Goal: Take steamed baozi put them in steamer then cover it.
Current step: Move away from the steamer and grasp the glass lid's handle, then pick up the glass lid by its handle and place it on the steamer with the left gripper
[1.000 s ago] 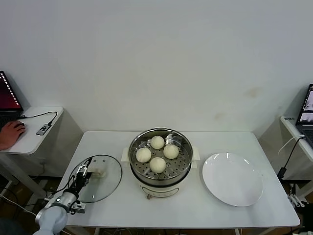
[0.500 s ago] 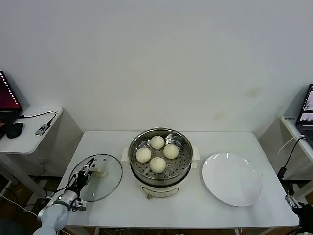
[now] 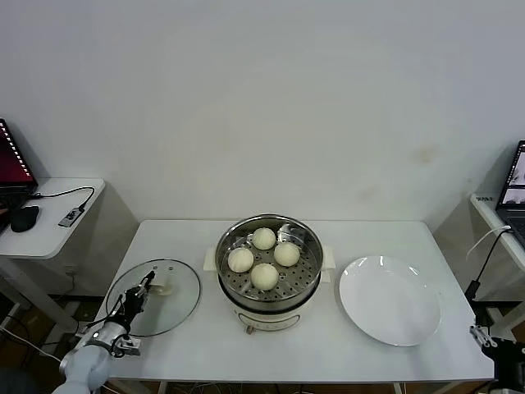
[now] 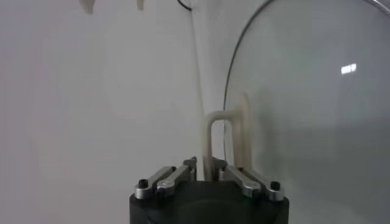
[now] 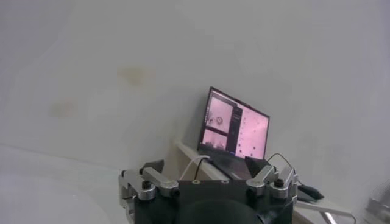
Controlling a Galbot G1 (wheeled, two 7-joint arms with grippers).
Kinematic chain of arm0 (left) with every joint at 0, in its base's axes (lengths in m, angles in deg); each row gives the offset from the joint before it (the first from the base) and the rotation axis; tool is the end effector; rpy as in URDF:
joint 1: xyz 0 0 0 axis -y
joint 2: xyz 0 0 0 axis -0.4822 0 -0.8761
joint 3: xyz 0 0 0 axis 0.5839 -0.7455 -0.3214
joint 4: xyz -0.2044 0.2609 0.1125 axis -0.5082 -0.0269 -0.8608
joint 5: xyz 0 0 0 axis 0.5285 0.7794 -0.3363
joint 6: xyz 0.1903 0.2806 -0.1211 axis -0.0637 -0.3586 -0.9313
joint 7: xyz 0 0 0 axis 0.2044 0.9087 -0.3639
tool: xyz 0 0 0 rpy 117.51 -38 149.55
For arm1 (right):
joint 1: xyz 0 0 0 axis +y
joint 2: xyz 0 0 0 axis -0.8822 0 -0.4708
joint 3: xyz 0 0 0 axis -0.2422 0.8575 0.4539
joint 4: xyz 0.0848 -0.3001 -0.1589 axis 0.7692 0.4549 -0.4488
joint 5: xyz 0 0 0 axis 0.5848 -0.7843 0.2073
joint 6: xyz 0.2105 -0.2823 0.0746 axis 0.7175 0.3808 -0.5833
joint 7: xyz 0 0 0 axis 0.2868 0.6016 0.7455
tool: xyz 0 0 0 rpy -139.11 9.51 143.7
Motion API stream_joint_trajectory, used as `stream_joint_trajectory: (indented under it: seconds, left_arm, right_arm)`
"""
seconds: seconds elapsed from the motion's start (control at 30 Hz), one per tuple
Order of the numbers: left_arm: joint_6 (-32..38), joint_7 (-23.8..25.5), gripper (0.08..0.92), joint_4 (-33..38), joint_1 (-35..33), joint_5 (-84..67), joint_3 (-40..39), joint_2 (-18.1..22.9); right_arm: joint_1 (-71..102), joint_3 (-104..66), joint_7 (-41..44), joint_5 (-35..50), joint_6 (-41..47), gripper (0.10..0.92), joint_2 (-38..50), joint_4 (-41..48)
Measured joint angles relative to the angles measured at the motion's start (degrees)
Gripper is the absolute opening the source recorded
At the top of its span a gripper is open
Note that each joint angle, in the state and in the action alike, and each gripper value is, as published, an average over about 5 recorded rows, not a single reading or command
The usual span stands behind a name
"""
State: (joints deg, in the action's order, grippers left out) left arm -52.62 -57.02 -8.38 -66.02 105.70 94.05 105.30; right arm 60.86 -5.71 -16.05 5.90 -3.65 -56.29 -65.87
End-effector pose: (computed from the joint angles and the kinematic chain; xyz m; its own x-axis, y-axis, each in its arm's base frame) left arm 0.3069 0.2146 -0.4348 -0.9769 0.1652 0.1354 0.1196 -0.1020 0.9876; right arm 0.1188 -0.1979 -0.3367 -0.8870 0.4533 -0.0878 0.4498 0.8056 -0.3855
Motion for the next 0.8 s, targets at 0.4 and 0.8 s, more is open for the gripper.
stream_joint_trajectory:
  seconds: [0.4,0.8]
  left_arm:
    - [-7.9,3.6,0.137,14.5,-7.5,-7.8,2.6,-3.2]
    - [-20.5,11.3,0.137,35.1,-13.3,-18.9,4.0,-7.8]
  right_arm:
    - [1.0,1.5,0.2,-0.8,-0.3,0.823,0.1,-1.5]
    - [1.4,4.7,0.5,-3.0,-1.6,0.823,-0.2,-1.9]
